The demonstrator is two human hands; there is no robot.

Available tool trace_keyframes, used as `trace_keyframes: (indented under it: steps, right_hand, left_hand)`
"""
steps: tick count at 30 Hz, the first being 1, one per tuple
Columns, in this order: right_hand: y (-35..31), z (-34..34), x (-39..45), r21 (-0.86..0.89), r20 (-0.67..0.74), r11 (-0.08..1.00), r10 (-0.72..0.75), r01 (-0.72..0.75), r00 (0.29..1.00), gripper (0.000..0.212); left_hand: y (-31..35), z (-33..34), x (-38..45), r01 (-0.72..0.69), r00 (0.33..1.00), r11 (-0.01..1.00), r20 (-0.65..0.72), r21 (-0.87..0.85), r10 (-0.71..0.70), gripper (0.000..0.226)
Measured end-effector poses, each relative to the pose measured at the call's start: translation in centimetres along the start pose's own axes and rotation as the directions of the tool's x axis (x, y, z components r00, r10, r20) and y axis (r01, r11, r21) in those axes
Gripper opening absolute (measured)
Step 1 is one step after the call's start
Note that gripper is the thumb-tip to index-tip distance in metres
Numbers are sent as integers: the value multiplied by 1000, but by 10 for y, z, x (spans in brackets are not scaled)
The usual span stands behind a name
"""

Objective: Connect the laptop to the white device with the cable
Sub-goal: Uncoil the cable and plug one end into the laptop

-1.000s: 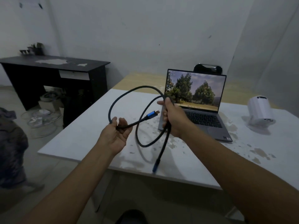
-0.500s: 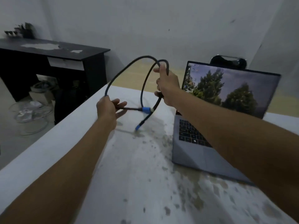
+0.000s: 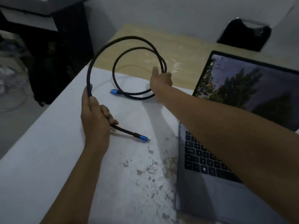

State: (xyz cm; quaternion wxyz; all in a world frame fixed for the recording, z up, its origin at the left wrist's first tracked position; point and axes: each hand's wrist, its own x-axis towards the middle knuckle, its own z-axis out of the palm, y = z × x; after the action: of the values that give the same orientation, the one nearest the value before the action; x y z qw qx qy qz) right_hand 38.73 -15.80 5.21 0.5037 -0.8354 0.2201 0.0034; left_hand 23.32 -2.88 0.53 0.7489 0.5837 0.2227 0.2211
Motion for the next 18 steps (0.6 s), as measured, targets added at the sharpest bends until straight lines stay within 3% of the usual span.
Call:
trace_keyframes:
  steps: [2, 5, 7, 9, 11, 13, 15, 18]
  right_hand:
    - [1, 3, 0, -179, 29, 981, 78, -71, 997, 64]
    - [-6, 4, -5, -215, 98, 977, 32, -10, 995, 76]
    - [-12, 1, -16, -244, 34, 970, -7, 15, 999, 79]
    - [-8, -7, -36, -293, 47, 940, -167, 174, 985, 67]
    - [12, -21, -62, -331, 198, 850, -363, 411, 911, 50]
    - [43, -38, -93, -350, 332, 761, -444, 546, 832, 37]
    - [75, -46, -130, -352, 367, 734, -463, 581, 807, 36]
    - [114, -45, -203, -280, 399, 779, -438, 562, 806, 43]
  left_hand:
    - [0, 2, 1, 0, 1000, 1000, 2, 30, 0, 42]
    - [0, 5, 5, 14, 1000, 999, -26, 40, -13, 41]
    - [0, 5, 6, 9, 999, 998, -48, 65, -6, 40]
    - [-1, 3, 7, -6, 998, 995, -68, 102, 13, 40]
    - [-3, -1, 10, -40, 996, 988, -75, 152, 52, 39]
    - [-7, -4, 10, -103, 990, 958, -70, 267, 126, 39]
    - [-8, -6, 8, -155, 979, 903, -60, 400, 195, 39]
    - [-8, -6, 3, -191, 964, 766, -30, 614, 264, 41]
